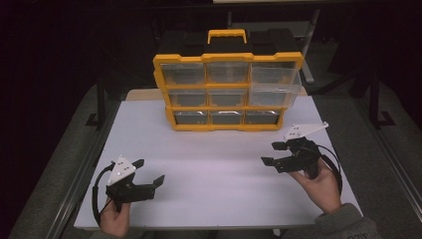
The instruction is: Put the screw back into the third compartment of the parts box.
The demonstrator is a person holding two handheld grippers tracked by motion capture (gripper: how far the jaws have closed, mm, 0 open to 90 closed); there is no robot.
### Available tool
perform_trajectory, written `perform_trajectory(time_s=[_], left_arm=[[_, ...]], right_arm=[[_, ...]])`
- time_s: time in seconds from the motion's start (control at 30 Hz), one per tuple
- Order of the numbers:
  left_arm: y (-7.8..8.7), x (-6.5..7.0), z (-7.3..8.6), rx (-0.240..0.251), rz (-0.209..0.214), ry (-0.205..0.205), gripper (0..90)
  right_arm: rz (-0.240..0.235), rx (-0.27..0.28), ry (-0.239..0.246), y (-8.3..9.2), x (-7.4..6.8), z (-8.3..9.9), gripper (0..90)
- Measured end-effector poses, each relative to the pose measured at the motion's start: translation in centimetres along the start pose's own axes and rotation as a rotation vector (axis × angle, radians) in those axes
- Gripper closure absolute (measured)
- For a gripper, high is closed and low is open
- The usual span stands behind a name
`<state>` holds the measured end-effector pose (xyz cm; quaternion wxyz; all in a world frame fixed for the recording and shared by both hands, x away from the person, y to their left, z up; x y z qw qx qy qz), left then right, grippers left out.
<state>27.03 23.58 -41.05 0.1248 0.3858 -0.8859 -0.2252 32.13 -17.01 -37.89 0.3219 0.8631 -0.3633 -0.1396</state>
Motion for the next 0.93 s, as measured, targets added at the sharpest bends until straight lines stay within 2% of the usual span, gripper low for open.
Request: perform_trajectory(time_s=[0.47, 0.6, 0.93], left_arm=[[0.0, 0.1, 0.0, 0.002, 0.003, 0.0, 13.8], [-0.1, 0.1, 0.0, -0.003, 0.005, -0.001, 13.8], [-0.1, 0.1, 0.0, -0.009, 0.007, -0.015, 13.8]], right_arm=[[0.017, -0.022, -0.069, -1.7, 0.7, 3.1, 27.6], [0.025, -0.026, -0.073, -2.0, 0.8, 3.9, 26.2], [0.022, -0.018, -0.095, -2.0, 0.8, 4.6, 23.0]])
Point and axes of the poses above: each handheld gripper's, and its own axes: y roughly backward along the jaws, z roughly out of its underside, x roughly to its right, the point moved 5 cm from there along -y, roughly forward along the jaws, and after that the axes turned 7 degrees about z, right-handed, at the moved point
